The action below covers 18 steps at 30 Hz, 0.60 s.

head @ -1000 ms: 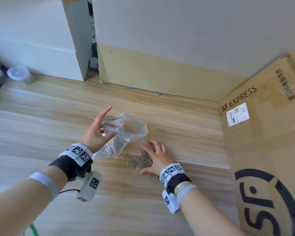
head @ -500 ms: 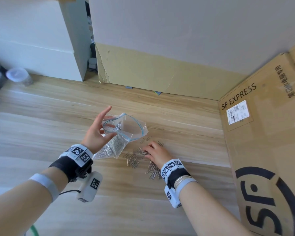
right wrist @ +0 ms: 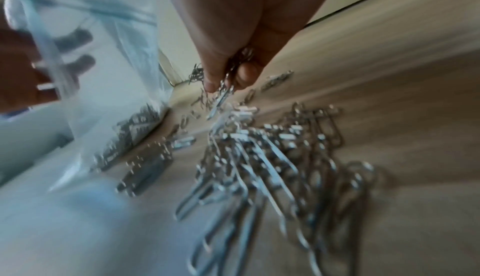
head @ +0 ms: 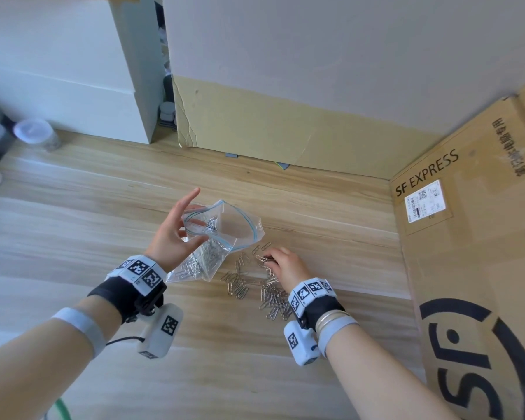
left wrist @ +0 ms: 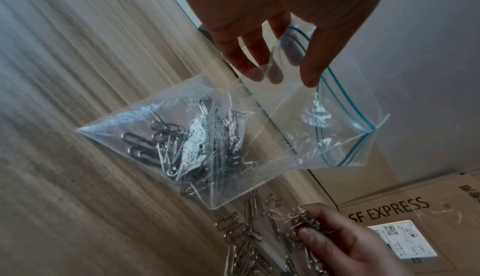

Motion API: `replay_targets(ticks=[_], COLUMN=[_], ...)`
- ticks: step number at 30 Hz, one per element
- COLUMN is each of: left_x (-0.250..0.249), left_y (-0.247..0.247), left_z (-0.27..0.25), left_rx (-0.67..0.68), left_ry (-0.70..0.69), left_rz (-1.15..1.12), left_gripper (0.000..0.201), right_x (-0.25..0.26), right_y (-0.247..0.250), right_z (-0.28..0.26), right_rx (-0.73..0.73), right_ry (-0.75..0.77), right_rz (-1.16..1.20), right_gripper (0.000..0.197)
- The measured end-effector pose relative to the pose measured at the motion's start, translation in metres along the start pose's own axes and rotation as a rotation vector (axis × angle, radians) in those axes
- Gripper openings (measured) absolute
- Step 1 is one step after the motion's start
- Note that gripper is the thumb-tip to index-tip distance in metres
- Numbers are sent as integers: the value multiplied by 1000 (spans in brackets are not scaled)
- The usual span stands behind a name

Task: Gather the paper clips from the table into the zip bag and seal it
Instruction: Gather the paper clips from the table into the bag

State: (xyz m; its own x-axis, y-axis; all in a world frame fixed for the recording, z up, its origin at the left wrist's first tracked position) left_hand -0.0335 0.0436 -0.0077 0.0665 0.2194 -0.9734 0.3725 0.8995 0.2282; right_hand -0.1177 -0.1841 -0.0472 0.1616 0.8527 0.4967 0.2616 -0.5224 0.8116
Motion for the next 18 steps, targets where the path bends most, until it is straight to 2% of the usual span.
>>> replay_targets(ticks=[6, 11, 14, 18], left_x=[3, 3, 1, 1], left_y=[1, 1, 0, 2], left_z=[2, 4, 5, 5], left_rx=[1, 23, 32, 29], left_ry=[-6, -21, -30, -35], left_rz=[-28, -11, 26, 23], left_gripper=[94, 96, 97, 97], right_x=[22, 64, 95, 118], right_y=[55, 88, 88, 68], right_z=[-2, 11, 24, 38], right_rx=[-130, -227, -218, -82], right_ry=[63, 227, 342, 414], right_rz=[20, 19, 43, -30], right_gripper=[26, 20, 18, 21])
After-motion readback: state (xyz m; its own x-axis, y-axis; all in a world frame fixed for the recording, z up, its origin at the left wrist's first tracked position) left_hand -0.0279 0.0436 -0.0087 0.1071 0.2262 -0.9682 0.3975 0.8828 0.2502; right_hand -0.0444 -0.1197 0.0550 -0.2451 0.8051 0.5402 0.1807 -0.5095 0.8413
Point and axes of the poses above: each hand's wrist, its own z-axis towards the middle knuckle, its own y-axis out of the back of the hand, x = y × z, the point moved 3 cm from there along z, towards the middle knuckle, and after that the axes turned 2 degrees about -z, right-handed, at the moved point
